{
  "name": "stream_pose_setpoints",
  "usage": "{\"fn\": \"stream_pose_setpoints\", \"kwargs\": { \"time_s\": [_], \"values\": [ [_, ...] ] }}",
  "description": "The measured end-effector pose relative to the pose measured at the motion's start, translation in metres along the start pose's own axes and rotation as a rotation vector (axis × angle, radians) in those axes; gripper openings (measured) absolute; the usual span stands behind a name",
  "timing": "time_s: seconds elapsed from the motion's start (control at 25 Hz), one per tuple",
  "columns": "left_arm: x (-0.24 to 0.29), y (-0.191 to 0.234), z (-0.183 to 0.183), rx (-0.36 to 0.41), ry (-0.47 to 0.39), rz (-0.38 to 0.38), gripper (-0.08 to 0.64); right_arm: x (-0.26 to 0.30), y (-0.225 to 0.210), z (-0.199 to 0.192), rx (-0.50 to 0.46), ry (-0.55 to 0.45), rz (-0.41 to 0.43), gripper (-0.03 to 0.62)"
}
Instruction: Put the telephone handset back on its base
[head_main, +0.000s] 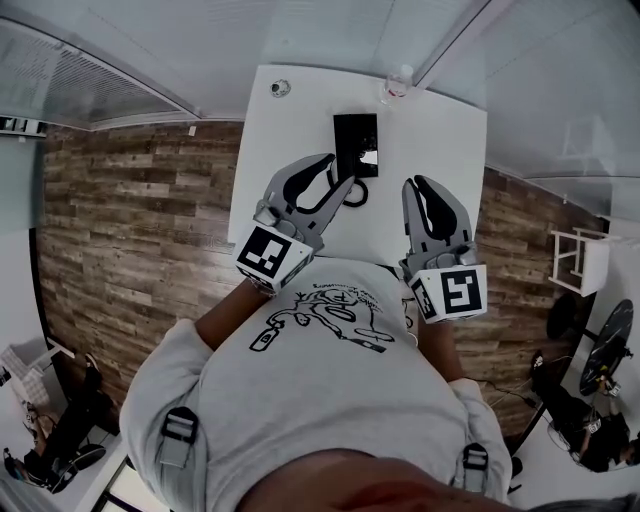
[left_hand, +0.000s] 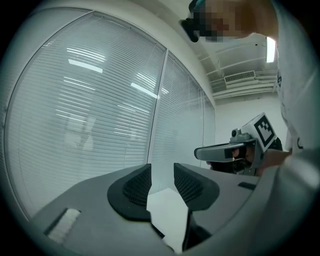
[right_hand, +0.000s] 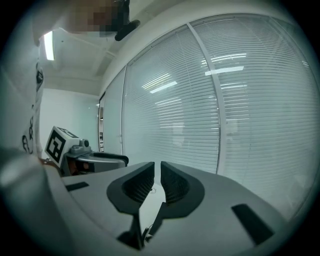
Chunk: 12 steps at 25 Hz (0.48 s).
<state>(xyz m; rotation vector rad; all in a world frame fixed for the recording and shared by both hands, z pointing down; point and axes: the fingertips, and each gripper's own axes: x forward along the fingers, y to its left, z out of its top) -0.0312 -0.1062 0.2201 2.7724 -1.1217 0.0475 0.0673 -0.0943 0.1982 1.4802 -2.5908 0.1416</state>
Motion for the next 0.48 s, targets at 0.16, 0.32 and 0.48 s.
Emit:
{"fn": "stream_pose_setpoints", "kwargs": {
  "time_s": [0.16,0.32,0.48],
  "values": [
    [0.0,-0.001,-0.002,-0.003,0.001,-0.006,0.141,0.0,0.003,0.0,-0.006,0.0,0.003,0.032],
    [0.003,-0.003,-0.002,-0.01,-0.001,-0.007,0.14,-0.001,-0.003,-0.006,-0.001,0.011,-0.005,0.032],
    [0.004,-0.006,-0.004,-0.011,0.006,-0.013,0.14,-0.004,-0.009,-0.007,0.008,0.016,-0.015,0.032]
  ]
}}
